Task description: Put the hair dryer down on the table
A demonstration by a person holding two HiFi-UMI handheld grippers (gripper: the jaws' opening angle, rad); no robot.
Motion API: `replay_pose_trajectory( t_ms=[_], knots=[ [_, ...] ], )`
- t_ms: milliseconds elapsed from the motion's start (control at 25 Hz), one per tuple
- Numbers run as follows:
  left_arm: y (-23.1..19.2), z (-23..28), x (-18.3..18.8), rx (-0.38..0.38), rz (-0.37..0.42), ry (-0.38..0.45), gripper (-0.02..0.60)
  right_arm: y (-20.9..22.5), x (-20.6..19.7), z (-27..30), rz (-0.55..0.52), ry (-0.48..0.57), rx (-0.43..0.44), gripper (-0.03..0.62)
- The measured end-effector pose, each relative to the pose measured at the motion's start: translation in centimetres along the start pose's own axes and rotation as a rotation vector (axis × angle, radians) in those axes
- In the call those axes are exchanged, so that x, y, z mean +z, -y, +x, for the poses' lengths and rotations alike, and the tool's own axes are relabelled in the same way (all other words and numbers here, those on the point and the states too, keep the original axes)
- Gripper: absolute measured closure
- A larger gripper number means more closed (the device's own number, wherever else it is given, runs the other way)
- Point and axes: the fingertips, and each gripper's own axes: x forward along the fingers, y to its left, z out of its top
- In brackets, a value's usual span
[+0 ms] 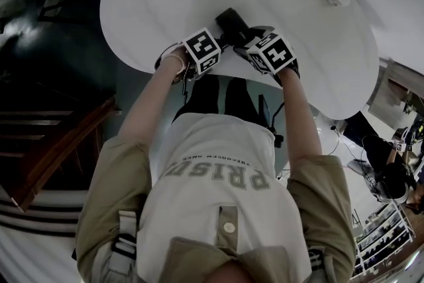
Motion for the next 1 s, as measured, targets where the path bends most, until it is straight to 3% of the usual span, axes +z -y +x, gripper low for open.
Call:
replay_pose_trajectory(
  t_ms=[400,1000],
  knots=[
    [-0.9,-0.6,-1.2,0.028,-0.038,0.004,0.41,0.6,0.0,0.0,0.03,0.03,-0.039,0.27],
    [-5.0,-3.3,-2.1,0.218,-0.061,0.062,0.396,1.9,1.3,0.1,0.138,0.061,-0.16,0.27]
  ],
)
